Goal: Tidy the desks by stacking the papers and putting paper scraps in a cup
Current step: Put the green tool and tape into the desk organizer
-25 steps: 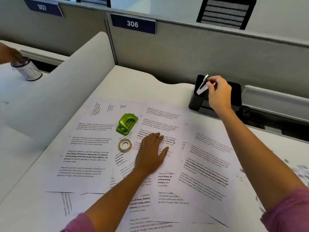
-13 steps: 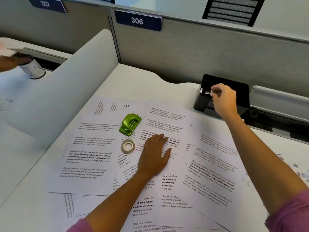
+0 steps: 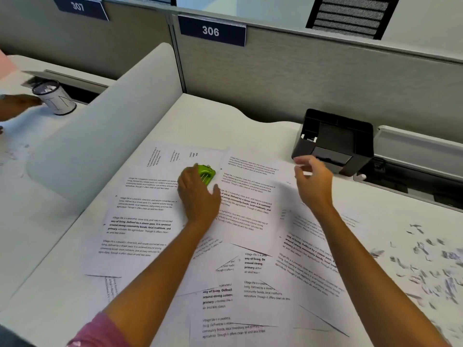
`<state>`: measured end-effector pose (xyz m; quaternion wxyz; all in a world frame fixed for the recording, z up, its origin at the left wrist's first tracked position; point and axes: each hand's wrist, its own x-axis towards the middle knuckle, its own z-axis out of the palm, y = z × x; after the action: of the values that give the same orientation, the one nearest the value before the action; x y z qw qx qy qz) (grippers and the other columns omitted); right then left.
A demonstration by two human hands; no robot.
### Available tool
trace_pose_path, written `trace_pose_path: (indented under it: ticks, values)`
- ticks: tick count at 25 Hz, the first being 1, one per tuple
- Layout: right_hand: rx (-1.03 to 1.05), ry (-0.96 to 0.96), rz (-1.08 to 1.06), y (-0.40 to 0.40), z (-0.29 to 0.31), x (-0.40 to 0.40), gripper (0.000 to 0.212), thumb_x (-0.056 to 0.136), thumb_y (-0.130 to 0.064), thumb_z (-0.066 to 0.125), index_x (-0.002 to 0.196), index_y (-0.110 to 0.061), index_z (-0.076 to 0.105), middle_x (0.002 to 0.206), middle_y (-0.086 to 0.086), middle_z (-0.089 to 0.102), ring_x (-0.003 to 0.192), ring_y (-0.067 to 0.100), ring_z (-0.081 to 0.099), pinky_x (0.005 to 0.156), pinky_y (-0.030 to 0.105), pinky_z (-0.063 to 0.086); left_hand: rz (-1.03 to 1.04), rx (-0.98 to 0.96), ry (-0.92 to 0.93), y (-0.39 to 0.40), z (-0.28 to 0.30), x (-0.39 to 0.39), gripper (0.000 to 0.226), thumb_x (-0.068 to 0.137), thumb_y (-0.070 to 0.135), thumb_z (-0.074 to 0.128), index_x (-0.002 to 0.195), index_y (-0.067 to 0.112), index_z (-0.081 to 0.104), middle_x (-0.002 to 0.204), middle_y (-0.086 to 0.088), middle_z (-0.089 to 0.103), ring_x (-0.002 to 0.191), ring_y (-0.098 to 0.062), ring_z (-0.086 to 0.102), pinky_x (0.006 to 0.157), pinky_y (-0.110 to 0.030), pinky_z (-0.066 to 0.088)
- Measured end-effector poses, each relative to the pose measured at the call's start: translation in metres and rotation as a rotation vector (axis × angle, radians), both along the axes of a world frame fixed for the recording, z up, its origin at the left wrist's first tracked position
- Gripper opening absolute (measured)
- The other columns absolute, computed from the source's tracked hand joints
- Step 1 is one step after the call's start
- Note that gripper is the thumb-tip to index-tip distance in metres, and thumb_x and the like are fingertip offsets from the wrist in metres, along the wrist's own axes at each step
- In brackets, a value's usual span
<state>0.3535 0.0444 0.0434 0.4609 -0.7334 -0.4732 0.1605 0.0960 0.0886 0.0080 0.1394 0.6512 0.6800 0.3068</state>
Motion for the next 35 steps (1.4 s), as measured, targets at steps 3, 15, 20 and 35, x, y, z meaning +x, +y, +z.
trace_pose_path:
  ticks: [3, 15, 20, 35]
  values:
    - [-0.035, 0.019, 0.099, -0.006, -0.006, -0.021, 0.018, 0.095, -0.008, 0.060, 0.110, -0.014, 0.067, 0.106, -0.006, 0.065, 0.088, -0.003, 0.060, 0.067, 0.003, 0.046, 0.088, -0.192, 0.009, 0.025, -0.004, -0.017, 0.067, 0.086, 0.028, 0.070, 0.141, 0.003, 0.040, 0.137, -0.017, 0.044, 0.125, -0.034, 0.041, 0.103, -0.043, 0.038]
    - [-0.188, 0.323, 0.372, 0.011, 0.002, -0.066, 0.043, 0.088, -0.031, 0.073, 0.126, -0.020, 0.057, 0.118, -0.007, 0.064, 0.106, 0.005, 0.063, 0.087, 0.020, 0.054, -0.190, -0.172, -0.298, 0.033, 0.041, -0.009, 0.022, 0.079, 0.026, 0.081, 0.088, 0.013, 0.067, 0.081, 0.001, 0.067, 0.069, -0.009, 0.061, 0.056, -0.015, 0.044]
    - [-0.174, 0.620, 0.390, 0.028, 0.006, -0.070, 0.040, 0.090, -0.030, 0.070, 0.125, -0.014, 0.057, 0.121, 0.008, 0.064, 0.107, 0.021, 0.067, 0.093, 0.043, 0.056, -0.394, -0.140, -0.461, 0.022, 0.051, 0.018, 0.027, 0.076, 0.029, 0.083, 0.094, 0.012, 0.071, 0.088, 0.002, 0.072, 0.084, -0.010, 0.068, 0.073, -0.021, 0.058]
    - [0.118, -0.021, -0.050, 0.095, 0.075, 0.110, 0.033, 0.088, -0.019, 0.068, 0.118, -0.020, 0.054, 0.098, -0.002, 0.061, 0.072, -0.009, 0.054, 0.076, 0.011, 0.045, -0.487, -0.209, 0.016, 0.081, -0.044, -0.083, 0.046, 0.099, 0.039, 0.048, 0.143, 0.026, 0.046, 0.156, 0.007, 0.034, 0.149, -0.011, 0.018, 0.121, -0.031, 0.001]
